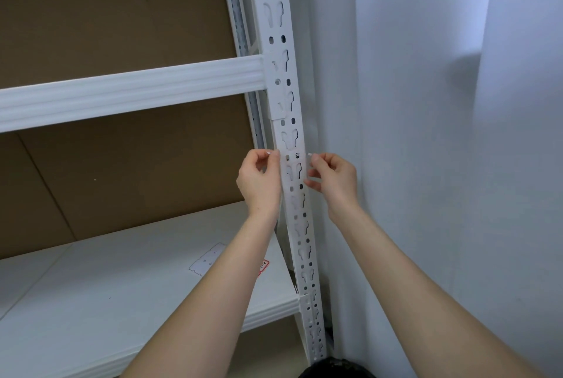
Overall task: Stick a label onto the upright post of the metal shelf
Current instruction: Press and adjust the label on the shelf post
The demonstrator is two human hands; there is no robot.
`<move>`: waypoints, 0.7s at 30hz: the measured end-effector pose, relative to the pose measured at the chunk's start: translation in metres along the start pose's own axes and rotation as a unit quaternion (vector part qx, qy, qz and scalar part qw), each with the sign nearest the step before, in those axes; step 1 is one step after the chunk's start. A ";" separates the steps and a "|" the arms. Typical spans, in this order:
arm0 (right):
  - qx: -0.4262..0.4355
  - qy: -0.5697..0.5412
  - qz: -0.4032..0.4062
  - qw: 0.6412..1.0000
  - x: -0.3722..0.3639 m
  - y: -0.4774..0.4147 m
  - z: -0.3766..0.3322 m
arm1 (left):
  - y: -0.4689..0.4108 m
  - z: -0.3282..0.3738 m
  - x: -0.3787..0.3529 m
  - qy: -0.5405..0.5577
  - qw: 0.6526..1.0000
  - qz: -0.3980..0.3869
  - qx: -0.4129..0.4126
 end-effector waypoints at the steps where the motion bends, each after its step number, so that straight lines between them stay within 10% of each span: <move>1: -0.010 -0.003 -0.014 1.000 -0.001 0.001 0.001 | 0.003 0.002 0.001 -0.014 1.000 0.013 -0.016; 21: -0.095 -0.032 -0.095 0.990 0.024 0.056 0.018 | 0.065 -0.017 -0.015 0.091 0.975 -0.171 0.112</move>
Point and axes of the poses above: each hand's wrist, its own y-axis away from the middle knuckle, its own x-axis out of the back of the hand, z = x × y, the point moved 7 cm from there along -y, towards the middle knuckle, and after that the axes turned 8 degrees about -y, right-handed, at the moved point
